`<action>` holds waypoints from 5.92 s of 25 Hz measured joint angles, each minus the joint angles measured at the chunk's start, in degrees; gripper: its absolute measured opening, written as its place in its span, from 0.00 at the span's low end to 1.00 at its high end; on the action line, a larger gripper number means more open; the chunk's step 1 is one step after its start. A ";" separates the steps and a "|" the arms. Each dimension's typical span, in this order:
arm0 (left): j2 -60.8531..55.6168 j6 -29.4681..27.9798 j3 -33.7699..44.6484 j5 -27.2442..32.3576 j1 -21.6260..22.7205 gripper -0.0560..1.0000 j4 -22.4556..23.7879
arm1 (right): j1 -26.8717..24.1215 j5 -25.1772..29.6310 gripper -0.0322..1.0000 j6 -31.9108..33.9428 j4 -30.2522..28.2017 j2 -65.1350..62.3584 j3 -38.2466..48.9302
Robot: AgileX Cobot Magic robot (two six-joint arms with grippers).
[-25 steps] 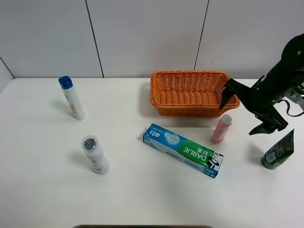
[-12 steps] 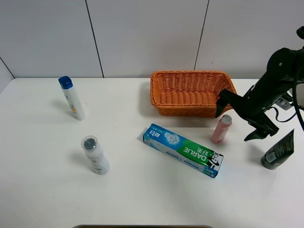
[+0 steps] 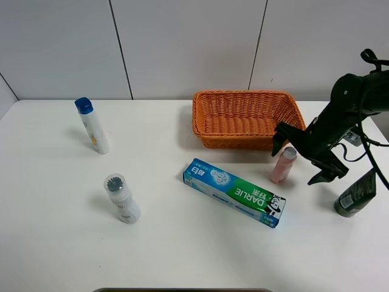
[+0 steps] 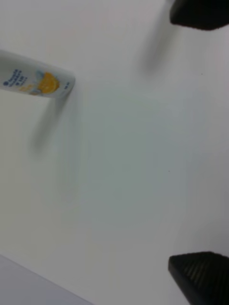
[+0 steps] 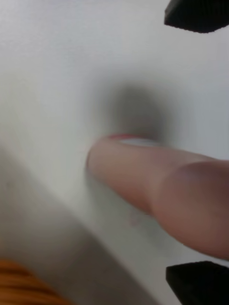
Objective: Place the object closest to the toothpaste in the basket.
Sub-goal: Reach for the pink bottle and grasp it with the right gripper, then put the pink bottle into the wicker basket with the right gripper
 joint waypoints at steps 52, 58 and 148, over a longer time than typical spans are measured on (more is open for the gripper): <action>0.00 0.00 0.00 0.00 0.00 0.94 0.00 | 0.26 -2.17 0.39 -0.96 -0.03 1.10 0.00; 0.00 0.00 0.00 0.00 0.00 0.94 0.00 | 1.65 -1.93 0.39 -1.43 0.02 0.35 0.00; 0.00 0.00 0.00 0.00 0.00 0.94 0.00 | 8.08 -7.35 0.39 -44.96 -6.01 18.96 -30.52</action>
